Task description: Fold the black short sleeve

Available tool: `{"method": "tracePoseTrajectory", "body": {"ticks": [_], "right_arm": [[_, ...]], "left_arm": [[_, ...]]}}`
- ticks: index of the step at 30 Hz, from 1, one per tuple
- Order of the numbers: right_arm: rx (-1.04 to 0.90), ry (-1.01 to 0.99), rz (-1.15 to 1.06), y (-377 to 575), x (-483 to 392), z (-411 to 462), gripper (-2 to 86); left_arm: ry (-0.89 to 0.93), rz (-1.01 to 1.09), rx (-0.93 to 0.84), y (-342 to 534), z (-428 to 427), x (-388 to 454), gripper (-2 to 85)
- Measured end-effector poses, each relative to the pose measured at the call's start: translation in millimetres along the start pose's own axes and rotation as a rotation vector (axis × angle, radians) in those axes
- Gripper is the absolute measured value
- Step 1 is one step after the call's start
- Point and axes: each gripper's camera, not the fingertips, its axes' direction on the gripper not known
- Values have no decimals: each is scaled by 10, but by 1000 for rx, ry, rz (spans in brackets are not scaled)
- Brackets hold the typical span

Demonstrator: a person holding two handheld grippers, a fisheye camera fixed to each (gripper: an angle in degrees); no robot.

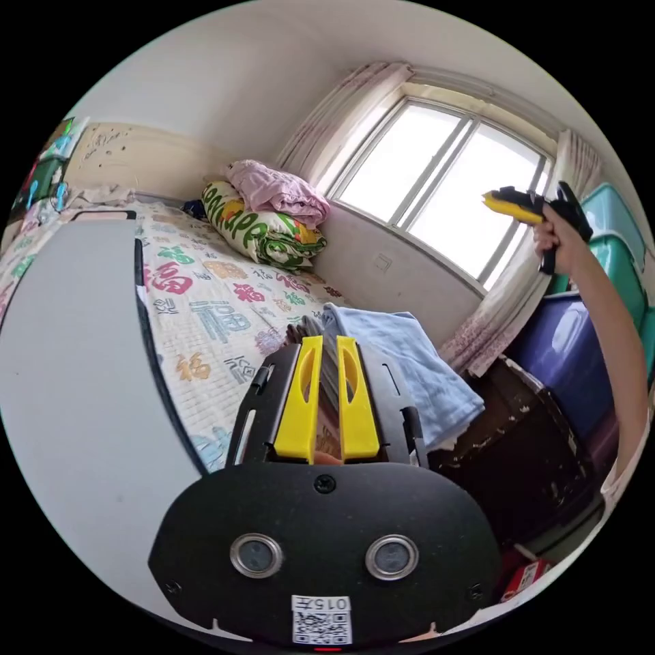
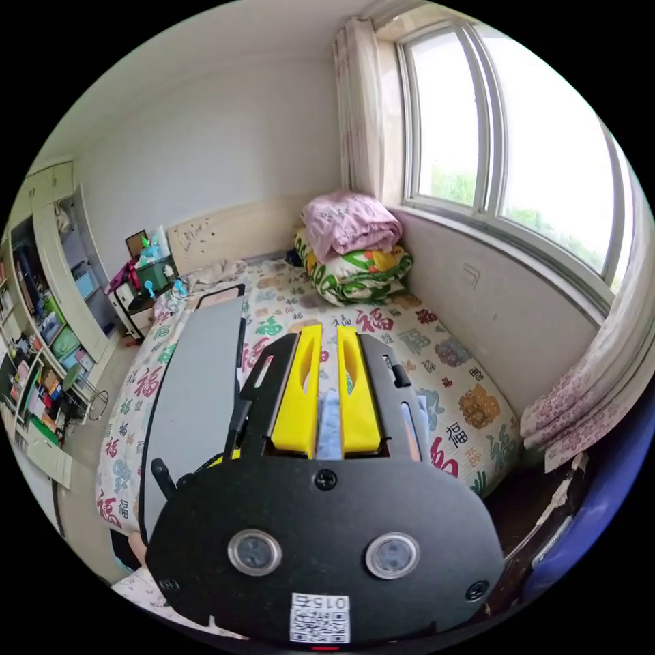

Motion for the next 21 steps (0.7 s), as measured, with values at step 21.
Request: {"method": "tracePoseTrajectory", "body": {"ticks": [21], "right_arm": [[863,-533,-431,5453,-2486,-512,-10]], "left_arm": [[-964,-284,384,4148,-6394,498,14]]}}
